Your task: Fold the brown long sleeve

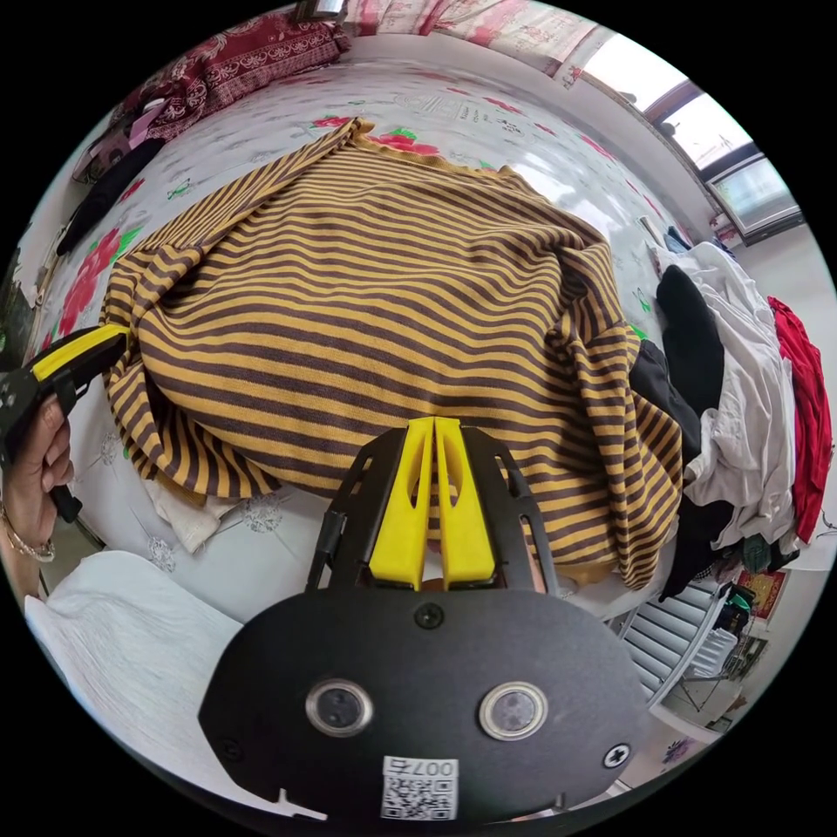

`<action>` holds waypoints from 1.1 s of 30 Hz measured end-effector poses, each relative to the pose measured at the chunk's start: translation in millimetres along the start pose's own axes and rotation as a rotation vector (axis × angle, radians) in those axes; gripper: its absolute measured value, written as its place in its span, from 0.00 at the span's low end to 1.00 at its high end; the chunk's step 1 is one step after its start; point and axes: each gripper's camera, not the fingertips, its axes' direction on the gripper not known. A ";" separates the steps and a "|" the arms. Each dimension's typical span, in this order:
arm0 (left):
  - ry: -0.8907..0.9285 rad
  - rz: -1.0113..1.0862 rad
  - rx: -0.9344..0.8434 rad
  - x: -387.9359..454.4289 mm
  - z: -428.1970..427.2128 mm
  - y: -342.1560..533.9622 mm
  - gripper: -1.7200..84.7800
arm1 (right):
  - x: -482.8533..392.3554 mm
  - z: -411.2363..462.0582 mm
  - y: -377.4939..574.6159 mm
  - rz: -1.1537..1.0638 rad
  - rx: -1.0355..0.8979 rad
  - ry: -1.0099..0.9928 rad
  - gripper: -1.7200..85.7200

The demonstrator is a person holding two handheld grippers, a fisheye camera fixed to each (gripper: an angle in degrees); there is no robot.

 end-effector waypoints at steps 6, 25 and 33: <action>-0.002 0.002 0.001 1.4 0.3 0.6 0.01 | 0.6 0.6 2.1 0.005 0.003 -0.001 0.02; -0.014 0.009 0.004 8.4 -0.7 0.3 0.01 | 4.7 0.9 8.6 -0.001 0.012 -0.009 0.02; -0.021 0.009 0.002 11.9 -2.1 -1.3 0.01 | 6.2 0.7 11.5 -0.013 0.013 -0.003 0.02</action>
